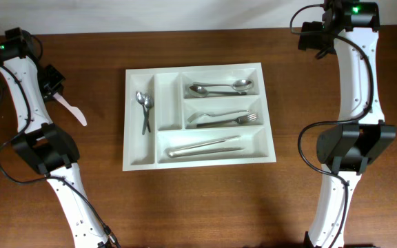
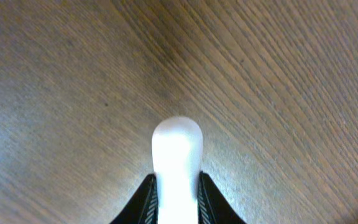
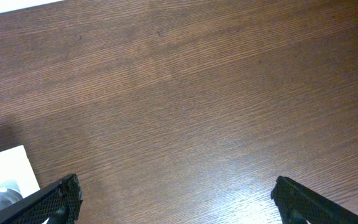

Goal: Pack container
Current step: 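Lower the left gripper over the white plastic knife and grasp it, then lift the knife and carry it right over the tray's middle compartment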

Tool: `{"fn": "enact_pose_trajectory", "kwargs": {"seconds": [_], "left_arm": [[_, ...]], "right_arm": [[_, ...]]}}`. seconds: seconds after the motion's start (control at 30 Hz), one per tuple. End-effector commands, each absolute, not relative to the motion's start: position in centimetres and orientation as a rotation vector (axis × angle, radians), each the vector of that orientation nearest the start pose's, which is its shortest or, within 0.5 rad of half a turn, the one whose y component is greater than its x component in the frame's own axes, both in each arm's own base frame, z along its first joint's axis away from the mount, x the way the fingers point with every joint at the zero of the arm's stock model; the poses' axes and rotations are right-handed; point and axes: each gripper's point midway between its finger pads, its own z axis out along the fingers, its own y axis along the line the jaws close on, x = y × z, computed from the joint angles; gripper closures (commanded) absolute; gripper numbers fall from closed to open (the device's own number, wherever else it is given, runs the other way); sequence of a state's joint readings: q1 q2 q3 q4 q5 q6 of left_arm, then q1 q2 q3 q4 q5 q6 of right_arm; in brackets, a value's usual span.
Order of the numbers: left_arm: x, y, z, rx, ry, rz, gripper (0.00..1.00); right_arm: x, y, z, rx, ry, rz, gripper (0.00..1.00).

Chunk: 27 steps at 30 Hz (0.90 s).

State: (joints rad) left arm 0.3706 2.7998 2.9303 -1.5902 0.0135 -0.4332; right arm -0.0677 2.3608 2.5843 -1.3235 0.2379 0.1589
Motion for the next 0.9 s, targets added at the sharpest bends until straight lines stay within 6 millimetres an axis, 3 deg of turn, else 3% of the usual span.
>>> {"fn": "enact_pose_trajectory", "kwargs": {"seconds": [0.0,0.23,0.57,0.7,0.87], "left_arm": [[49.9,18.5,5.1,-1.109,2.81,-0.077,0.98],[51.0,15.6,5.5,-0.883,2.869,-0.23,0.98],[52.1,11.6,6.7,-0.659,2.904,-0.248,0.98],[52.8,9.8,8.1,-0.597,2.885,-0.249,0.98],[53.7,6.5,11.4,-0.49,2.831,-0.285,0.98]], "right_arm": [[53.9,-7.7,21.0,0.393,2.588,-0.278,0.01],[53.9,-7.6,21.0,0.393,2.588,-0.278,0.01],[53.9,-7.7,21.0,0.393,2.588,-0.278,0.01],[53.9,-7.7,21.0,0.393,2.588,-0.278,0.01],[53.9,-7.6,21.0,0.393,2.588,-0.278,0.01]]}}
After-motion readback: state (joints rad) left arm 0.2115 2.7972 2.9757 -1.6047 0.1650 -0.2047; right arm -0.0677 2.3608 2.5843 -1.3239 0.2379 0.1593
